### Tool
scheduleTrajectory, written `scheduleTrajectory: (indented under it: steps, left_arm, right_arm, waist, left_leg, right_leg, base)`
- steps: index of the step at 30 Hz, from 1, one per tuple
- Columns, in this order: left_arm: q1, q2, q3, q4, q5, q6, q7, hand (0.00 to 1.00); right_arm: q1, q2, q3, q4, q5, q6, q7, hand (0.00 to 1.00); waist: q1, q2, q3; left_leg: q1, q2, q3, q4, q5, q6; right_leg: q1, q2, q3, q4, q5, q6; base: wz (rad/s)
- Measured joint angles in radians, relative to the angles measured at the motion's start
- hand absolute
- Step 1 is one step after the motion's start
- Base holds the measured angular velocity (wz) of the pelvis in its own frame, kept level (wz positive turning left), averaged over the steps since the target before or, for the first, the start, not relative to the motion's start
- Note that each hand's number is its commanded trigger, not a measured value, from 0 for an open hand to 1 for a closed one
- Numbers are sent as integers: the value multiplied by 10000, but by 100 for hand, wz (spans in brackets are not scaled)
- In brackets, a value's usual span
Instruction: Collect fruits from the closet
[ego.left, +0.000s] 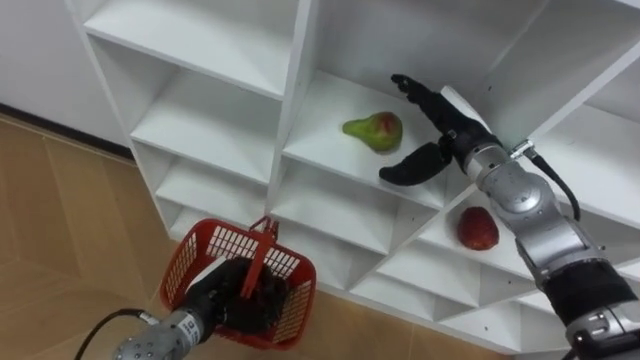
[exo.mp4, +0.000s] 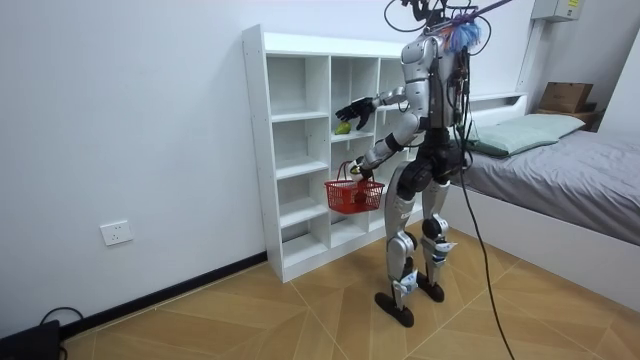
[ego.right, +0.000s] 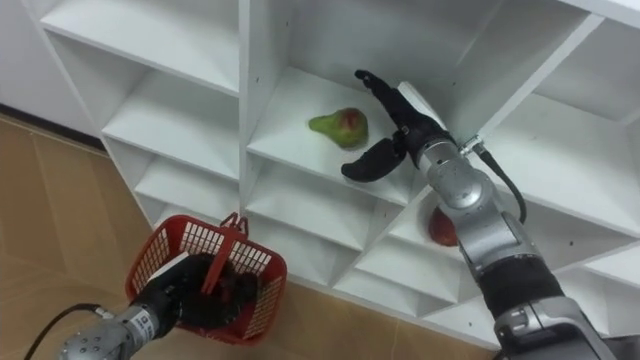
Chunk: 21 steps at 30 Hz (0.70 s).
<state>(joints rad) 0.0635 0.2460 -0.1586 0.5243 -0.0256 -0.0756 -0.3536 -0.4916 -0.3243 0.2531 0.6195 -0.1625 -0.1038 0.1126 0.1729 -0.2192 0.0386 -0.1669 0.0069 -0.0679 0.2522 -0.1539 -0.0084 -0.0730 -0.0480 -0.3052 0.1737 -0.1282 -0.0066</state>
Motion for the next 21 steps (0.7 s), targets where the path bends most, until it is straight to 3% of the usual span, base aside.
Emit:
scheduleTrajectory:
  steps: [5,21]
  left_arm:
    - [-1,-71,-12,-14,279,41,-82,100]
    - [-127,-328,-230,-62,401,57,-121,100]
  right_arm:
    - [-2,-1,-15,91,-8,191,-1,0]
    - [-253,0,-9,591,-480,182,-391,0]
  waist:
    - [75,51,38]
    - [151,51,38]
  left_leg:
    - [-82,-17,-56,70,-3,5]
    - [-583,-10,-63,227,21,22]
  right_leg:
    - [-35,-2,-16,2,0,0]
    - [-477,-12,-3,167,15,-24]
  base:
    - [1]
    - [1]
